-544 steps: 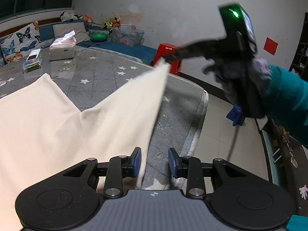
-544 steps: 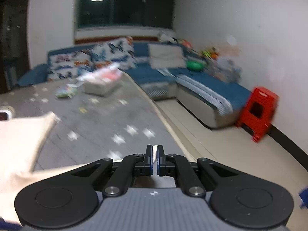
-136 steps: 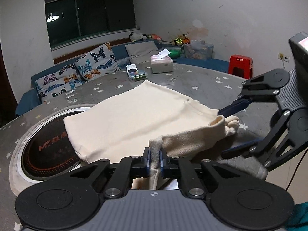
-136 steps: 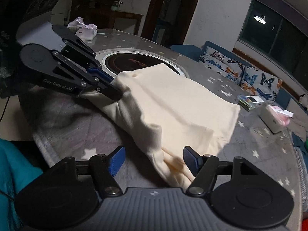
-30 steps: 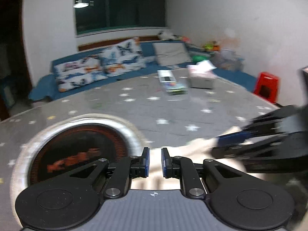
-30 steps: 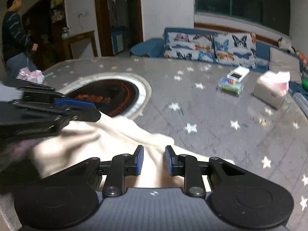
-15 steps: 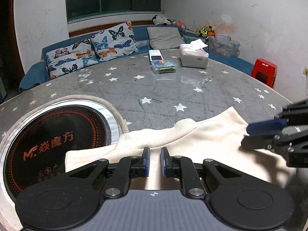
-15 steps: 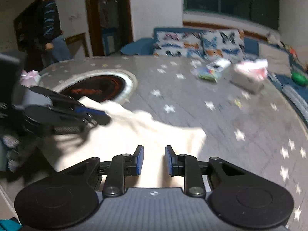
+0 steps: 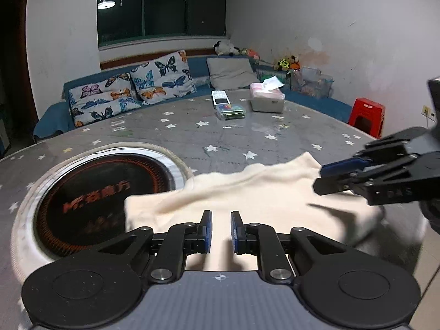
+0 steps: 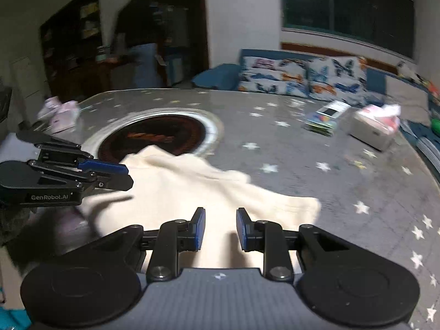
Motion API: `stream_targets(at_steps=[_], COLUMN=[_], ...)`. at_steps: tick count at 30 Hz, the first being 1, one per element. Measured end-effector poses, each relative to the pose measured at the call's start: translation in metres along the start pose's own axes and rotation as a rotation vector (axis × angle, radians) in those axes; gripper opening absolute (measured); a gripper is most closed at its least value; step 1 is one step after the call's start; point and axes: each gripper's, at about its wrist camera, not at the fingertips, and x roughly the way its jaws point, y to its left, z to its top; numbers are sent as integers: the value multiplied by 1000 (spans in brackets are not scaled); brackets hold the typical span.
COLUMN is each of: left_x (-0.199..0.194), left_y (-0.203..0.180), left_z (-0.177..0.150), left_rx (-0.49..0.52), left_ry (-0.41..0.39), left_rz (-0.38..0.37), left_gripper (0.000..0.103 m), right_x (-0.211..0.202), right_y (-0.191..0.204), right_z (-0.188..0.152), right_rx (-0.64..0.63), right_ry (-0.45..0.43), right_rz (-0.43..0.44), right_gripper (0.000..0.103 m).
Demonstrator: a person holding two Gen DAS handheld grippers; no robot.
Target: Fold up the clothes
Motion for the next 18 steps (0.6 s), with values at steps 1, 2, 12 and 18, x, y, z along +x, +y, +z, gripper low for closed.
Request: stream_targets(at_steps=[1,2,12,18], left_x=[-7,-12,-8,-9], left_y=[1,1,2,6], left_z=[-4,-7,-29,-31], left_rx=[0,-3,-14,-27], left_ry=[-4,-5,29,31], left_rz=[1,1,35,46], left_gripper=[16,16,18,19], right_x=[-1,-2,14,-1], right_y=[5,11,49,38], right_z=[-1,-1,-22,-20], right_rx=[-16,-32,-148,-109], right_ry=[0,0,56,37], right_rz=[12,25,50,42], right_gripper=[24,24,24,24])
